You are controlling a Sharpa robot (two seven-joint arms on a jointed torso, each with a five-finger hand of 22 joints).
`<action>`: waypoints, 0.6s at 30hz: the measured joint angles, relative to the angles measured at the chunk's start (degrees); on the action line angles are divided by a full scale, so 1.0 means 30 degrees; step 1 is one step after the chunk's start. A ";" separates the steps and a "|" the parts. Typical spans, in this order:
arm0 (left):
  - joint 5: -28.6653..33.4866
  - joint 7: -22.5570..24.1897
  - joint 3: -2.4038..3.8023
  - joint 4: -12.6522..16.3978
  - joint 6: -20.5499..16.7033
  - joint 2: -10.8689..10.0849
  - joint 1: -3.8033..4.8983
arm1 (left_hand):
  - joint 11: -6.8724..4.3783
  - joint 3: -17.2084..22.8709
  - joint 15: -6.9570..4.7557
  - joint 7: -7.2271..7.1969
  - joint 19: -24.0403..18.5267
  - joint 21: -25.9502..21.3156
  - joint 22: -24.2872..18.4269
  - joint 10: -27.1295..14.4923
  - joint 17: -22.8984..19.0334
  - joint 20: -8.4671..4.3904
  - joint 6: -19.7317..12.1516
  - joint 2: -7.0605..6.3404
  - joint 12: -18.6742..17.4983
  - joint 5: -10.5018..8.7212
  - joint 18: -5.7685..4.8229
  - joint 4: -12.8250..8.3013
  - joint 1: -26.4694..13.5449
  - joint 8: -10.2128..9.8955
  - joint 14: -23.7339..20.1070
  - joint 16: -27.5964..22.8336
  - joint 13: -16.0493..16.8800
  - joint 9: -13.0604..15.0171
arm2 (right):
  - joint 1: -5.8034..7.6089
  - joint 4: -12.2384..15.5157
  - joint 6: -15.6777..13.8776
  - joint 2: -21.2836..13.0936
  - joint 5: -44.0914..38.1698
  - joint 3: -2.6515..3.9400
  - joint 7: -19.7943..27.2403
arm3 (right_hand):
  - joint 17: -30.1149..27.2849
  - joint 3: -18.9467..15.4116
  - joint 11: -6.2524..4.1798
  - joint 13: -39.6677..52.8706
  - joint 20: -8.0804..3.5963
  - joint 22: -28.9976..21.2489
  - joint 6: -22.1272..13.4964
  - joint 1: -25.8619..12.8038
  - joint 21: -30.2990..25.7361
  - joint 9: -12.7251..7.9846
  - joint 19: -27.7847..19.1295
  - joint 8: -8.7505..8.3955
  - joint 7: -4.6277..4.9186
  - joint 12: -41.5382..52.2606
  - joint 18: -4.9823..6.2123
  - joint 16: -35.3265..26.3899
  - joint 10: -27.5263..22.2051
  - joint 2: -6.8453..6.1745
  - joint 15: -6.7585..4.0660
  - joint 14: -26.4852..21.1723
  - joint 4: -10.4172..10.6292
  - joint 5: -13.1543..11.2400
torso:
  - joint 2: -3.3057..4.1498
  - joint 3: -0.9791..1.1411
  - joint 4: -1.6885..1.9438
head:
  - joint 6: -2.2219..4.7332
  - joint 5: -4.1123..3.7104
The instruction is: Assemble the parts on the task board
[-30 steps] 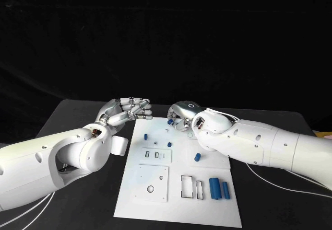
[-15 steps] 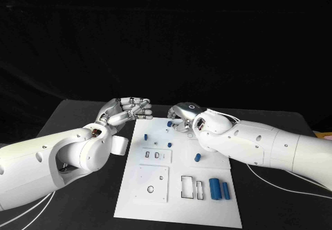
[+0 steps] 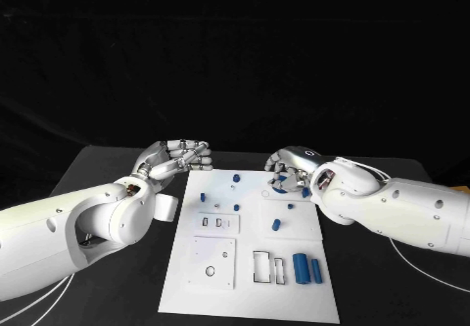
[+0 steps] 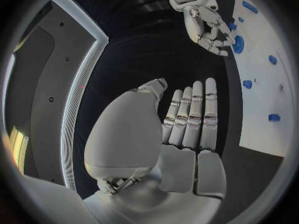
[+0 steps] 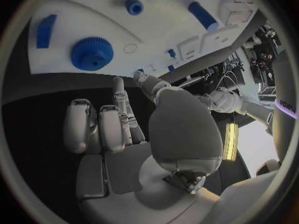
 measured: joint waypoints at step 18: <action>0.0019 0.0000 -0.0005 -0.0236 0.0110 0.0108 -0.0002 | 0.0000 -0.0001 0.0000 0.0001 0.0000 0.0000 -0.0004 0.0000 -0.0002 0.0000 0.0000 0.0000 0.0000 0.0000 -0.0001 0.0001 0.0000 0.0000 0.0000 0.0000 0.0000 0.0000 | 0.0118 -0.0111 0.1753 -0.1635 0.3706 0.0059 0.0021 | 0.3014 -0.3742 -0.0001 1.5915 -0.0001 0.1086 -0.2271 0.1144 0.1779 0.1374 0.1646 0.1750 -0.0018 1.6061 -0.0607 0.2778 0.0123 0.0392 -0.0112 -0.0003 0.1989 0.0995 | -0.0060 0.0079 -0.0174 | 0.0026 -0.0234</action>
